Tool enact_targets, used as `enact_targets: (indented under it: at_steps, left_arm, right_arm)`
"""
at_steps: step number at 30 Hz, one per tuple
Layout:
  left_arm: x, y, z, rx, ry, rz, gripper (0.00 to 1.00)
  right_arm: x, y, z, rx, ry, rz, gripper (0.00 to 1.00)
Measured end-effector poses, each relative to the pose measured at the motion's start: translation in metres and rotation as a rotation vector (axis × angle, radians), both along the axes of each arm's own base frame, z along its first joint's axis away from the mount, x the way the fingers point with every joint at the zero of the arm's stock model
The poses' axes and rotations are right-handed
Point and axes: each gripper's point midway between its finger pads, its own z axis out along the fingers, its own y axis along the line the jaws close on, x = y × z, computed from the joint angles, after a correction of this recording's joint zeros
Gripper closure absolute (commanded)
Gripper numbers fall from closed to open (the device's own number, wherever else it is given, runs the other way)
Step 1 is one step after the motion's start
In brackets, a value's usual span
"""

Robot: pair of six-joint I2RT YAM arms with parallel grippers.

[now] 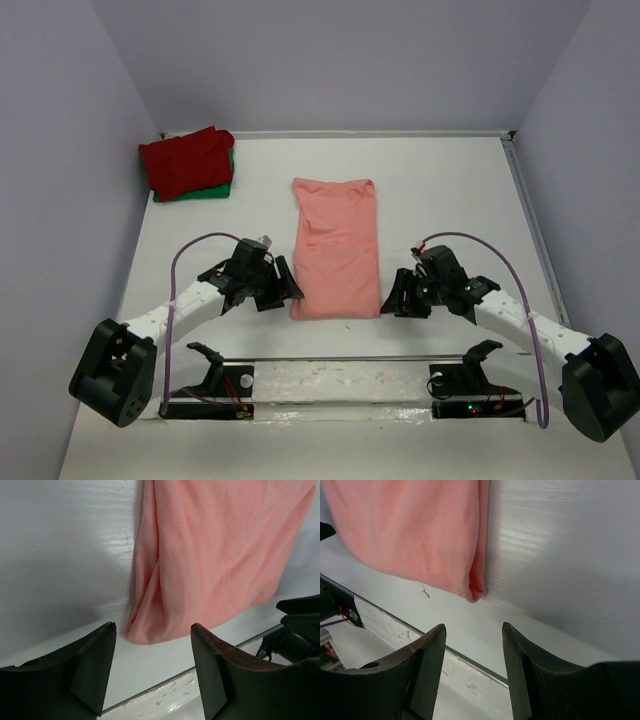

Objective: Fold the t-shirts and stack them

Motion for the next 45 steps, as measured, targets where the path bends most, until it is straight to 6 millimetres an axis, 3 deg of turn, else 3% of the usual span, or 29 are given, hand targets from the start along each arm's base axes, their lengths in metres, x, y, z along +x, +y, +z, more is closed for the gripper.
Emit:
enact_targets:
  at_steps: [5,12,18,29,36,45]
  left_arm:
    - [0.0,0.0,-0.004,0.006,0.008,0.0,0.3]
    - [-0.002,0.003,-0.017,0.04,0.041,-0.004,0.3]
    - [0.0,-0.001,-0.018,0.028,0.033,-0.015,0.3]
    - [0.006,-0.011,-0.017,-0.006,0.014,-0.035,0.3]
    - [0.007,-0.012,-0.017,-0.01,0.012,-0.037,0.31]
    - [0.002,-0.01,-0.021,0.016,0.028,-0.035,0.44]
  right_arm:
    - [-0.006,-0.002,-0.01,-0.005,0.017,-0.002,0.44]
    - [0.0,0.001,-0.013,-0.006,0.005,-0.008,0.44]
    - [0.004,0.003,-0.027,-0.028,0.037,-0.01,0.44]
    - [0.028,0.017,-0.028,-0.028,0.01,0.009,0.44]
    - [0.03,0.017,-0.028,-0.029,0.001,0.004,0.46]
    - [0.033,0.014,-0.028,-0.038,-0.007,-0.026,0.49]
